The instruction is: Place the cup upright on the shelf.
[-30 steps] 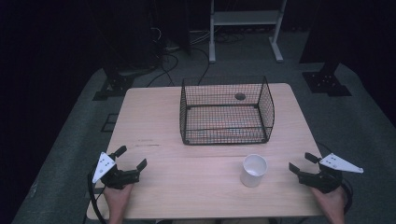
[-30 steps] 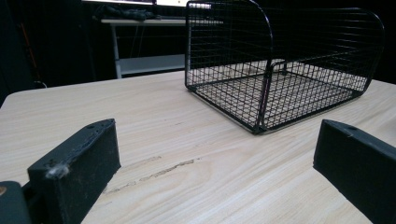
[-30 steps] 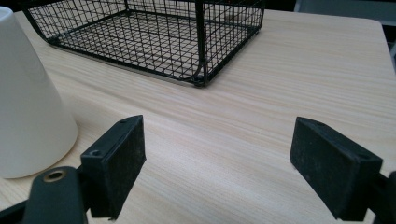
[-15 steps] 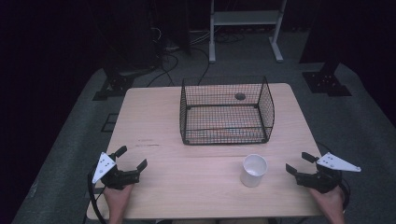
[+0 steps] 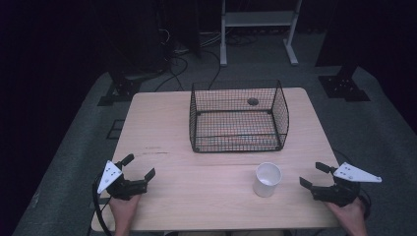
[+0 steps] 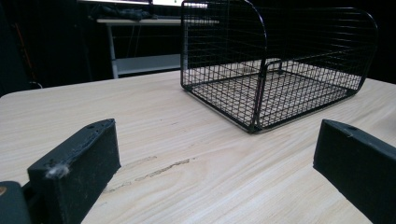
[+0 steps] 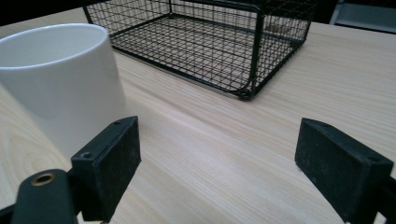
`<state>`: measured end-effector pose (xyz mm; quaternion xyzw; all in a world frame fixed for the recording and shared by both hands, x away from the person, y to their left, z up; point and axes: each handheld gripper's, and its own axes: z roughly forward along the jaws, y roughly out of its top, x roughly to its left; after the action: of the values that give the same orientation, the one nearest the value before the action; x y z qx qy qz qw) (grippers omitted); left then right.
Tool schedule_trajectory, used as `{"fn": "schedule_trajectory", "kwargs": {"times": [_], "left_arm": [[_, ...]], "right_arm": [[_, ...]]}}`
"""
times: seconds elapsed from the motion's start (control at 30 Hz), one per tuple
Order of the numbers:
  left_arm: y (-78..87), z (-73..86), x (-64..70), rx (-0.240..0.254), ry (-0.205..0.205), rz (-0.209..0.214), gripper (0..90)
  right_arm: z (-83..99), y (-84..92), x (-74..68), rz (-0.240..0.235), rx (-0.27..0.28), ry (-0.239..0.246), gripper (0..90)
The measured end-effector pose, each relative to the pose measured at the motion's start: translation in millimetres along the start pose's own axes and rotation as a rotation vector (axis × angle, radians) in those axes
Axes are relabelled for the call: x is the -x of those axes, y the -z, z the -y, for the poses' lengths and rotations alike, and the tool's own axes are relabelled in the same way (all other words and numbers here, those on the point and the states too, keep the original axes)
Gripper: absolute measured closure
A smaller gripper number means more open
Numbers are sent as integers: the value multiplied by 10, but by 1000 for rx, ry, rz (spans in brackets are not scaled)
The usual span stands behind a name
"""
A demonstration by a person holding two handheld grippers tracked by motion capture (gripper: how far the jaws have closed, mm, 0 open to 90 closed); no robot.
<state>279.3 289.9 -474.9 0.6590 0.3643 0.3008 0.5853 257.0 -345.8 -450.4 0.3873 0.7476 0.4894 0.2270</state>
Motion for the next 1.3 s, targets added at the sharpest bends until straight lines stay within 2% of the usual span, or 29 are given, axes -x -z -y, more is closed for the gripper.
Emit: {"fn": "schedule_trajectory", "kwargs": {"times": [0.23, 0.4, 0.73, 1.0, 1.3], "left_arm": [[1, 0, 3, -1, 1, 2, 0], [2, 0, 2, -1, 3, 0, 0], [4, -1, 3, 0, 3, 0, 0], [6, -2, 0, 1, 2, -1, 0], [8, -2, 1, 2, 2, -1, 0]], "right_arm": [[-36, 11, -112, -24, -10, 45, 130], [-68, -27, -205, -60, -23, 79, 113], [-162, -113, -374, -133, -25, 114, 93], [-194, -217, -455, -176, -45, 104, 29], [-234, -313, -494, -200, -51, 76, 25]]}}
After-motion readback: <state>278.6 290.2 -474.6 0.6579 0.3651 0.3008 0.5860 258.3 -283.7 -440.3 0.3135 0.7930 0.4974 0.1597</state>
